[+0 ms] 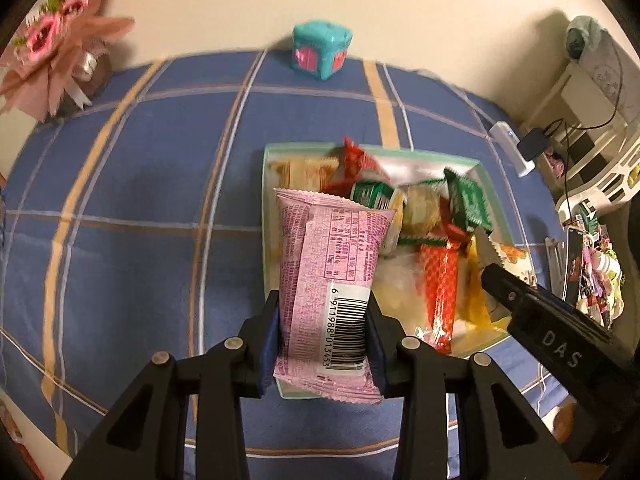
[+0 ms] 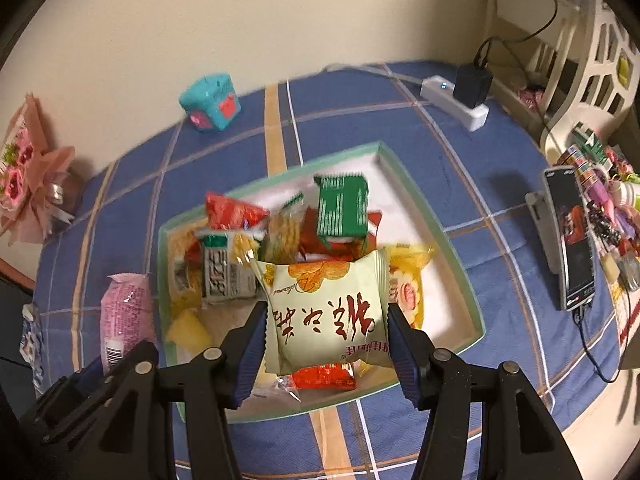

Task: Organize snacks
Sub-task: 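Carry the pink bar with the left gripper while the right gripper carries the pastry bag to the tray, then open the left gripper releasing the pink bar while the right gripper releases the pastry bag in the tray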

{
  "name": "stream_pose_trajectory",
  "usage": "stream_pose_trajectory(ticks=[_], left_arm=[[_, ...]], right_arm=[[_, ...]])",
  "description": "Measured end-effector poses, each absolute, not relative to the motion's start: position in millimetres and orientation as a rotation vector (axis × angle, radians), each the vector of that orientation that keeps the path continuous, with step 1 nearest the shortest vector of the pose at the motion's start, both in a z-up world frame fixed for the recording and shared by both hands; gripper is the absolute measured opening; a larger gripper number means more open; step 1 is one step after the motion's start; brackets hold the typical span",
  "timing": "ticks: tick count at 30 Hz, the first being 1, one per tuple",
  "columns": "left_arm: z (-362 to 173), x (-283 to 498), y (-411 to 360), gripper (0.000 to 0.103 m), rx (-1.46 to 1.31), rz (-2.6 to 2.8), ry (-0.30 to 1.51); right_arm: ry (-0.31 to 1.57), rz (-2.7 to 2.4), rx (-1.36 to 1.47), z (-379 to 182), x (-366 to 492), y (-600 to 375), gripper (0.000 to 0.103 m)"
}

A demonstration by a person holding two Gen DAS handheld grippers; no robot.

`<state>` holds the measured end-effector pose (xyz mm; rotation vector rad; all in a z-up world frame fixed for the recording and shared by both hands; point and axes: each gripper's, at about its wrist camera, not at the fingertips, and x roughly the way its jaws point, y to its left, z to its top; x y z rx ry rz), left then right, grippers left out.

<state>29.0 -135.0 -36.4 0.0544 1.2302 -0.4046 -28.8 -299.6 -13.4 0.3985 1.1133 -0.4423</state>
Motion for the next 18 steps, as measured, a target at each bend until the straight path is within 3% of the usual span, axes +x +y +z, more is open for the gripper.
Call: stream_pose_trajectory(ticks=[6,18], left_arm=[[-64,32,-138,0.039,0.023,-0.410,1.333],[-81,33,-146,0.040,0.066,-0.391,1.370]], right_arm=[[1.191,-0.439,0.395,-39,-23,-297,0.060],[1.260,-0.437,0.379,-63,-16,-293,0.060]])
